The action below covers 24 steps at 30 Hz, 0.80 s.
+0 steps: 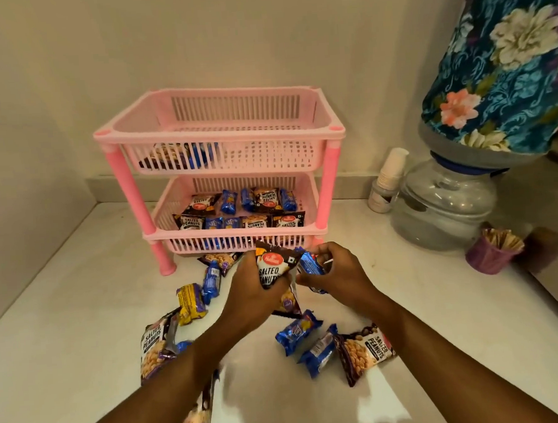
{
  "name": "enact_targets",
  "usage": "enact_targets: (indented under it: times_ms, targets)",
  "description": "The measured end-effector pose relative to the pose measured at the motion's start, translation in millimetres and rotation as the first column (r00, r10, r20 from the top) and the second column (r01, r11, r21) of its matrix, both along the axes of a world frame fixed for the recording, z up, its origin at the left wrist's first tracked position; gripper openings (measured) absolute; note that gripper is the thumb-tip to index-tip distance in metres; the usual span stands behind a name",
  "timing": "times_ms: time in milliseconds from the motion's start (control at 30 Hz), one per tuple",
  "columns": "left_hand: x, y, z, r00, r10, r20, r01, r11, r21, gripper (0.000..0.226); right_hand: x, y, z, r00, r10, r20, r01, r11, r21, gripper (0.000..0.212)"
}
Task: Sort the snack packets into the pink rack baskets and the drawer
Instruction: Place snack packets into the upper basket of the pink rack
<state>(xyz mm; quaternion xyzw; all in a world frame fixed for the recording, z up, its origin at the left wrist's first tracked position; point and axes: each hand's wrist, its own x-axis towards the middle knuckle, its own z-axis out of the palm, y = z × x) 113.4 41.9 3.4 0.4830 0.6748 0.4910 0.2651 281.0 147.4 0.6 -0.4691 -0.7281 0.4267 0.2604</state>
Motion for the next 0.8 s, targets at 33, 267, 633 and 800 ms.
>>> enact_targets:
  times_ms: [33, 267, 633, 800]
  targets:
    - [-5.0, 3.5, 9.9, 1.0, -0.005, -0.005, 0.006, 1.0, 0.03, 0.052, -4.9, -0.8, 9.7, 0.999, 0.003, -0.032, -0.003, 1.0, 0.012, 0.055]
    - [-46.3, 22.1, 96.1, 0.994, -0.108, 0.018, 0.099, 0.954, 0.282, 0.089, -38.6, 0.4, 82.0, 0.973, 0.072, -0.218, -0.025, 0.977, 0.21, 0.058]
    - [-108.9, 71.7, 225.4, 0.98, -0.141, 0.141, 0.091, 0.945, 0.313, 0.065, -100.9, 3.4, 185.7, 0.819, 0.026, -0.572, 0.122, 0.968, 0.219, 0.039]
    - [-144.8, 109.5, 266.6, 0.959, -0.185, 0.216, 0.147, 0.972, 0.181, 0.061, -137.9, 49.6, 239.9, 0.765, -0.048, -0.642, 0.02, 0.998, -0.052, 0.028]
